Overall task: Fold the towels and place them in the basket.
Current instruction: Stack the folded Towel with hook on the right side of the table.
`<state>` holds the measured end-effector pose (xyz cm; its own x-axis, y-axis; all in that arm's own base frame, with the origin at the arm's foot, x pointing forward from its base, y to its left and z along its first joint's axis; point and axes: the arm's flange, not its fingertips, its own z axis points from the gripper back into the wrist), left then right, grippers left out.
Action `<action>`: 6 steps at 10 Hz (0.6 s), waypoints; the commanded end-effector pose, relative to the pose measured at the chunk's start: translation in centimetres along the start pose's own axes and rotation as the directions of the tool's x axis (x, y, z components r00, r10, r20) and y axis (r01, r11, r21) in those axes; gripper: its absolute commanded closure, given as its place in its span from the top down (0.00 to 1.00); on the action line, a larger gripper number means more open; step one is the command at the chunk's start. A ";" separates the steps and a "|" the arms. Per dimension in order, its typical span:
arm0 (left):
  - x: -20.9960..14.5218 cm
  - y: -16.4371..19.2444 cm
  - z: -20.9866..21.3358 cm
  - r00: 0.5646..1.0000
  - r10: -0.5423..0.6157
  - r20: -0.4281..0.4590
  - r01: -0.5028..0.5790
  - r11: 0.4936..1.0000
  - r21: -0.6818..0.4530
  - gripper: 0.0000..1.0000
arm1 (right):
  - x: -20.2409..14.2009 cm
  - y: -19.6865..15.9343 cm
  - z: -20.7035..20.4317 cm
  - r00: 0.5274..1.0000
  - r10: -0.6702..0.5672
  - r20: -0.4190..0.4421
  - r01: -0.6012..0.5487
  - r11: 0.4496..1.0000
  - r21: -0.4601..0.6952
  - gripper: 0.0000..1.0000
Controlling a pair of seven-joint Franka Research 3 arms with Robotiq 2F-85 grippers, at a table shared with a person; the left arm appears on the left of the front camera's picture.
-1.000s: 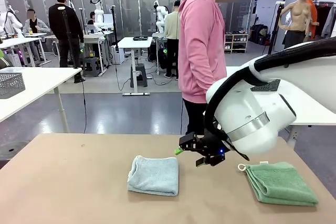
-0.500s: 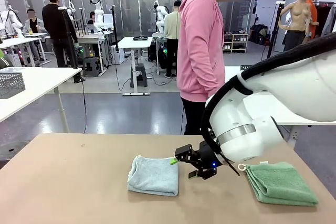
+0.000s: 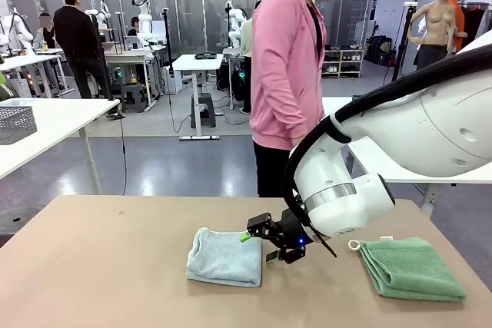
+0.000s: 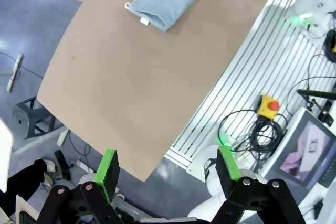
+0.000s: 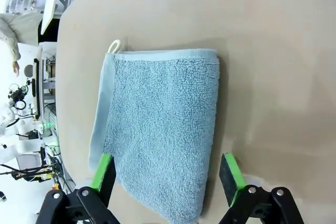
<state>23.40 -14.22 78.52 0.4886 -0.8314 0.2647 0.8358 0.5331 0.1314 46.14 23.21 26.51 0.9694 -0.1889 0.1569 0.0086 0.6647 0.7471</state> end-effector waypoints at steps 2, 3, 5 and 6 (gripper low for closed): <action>-0.1 -0.1 0.2 1.000 0.010 0.002 -0.010 1.000 0.008 0.93 | 0.4 0.7 -1.5 1.000 -0.021 -0.004 0.021 1.000 -0.017 1.00; -0.1 -0.1 0.2 1.000 0.010 0.002 -0.010 1.000 0.008 0.93 | 0.4 0.7 -1.6 1.000 -0.028 -0.009 0.028 0.999 -0.019 1.00; -0.1 -0.1 0.2 1.000 0.010 0.002 -0.010 1.000 0.008 0.93 | 0.6 0.8 -2.1 0.999 -0.044 -0.018 0.043 0.998 -0.034 1.00; -0.1 -0.1 0.2 1.000 0.010 0.002 -0.010 1.000 0.008 0.93 | 0.6 1.0 -2.3 0.999 -0.041 -0.008 0.041 0.999 -0.027 1.00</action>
<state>23.40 -14.22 78.52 0.4886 -0.8314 0.2647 0.8358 0.5331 0.1314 46.70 24.48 26.02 0.9710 -0.1968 0.1357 0.0303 0.6645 0.7467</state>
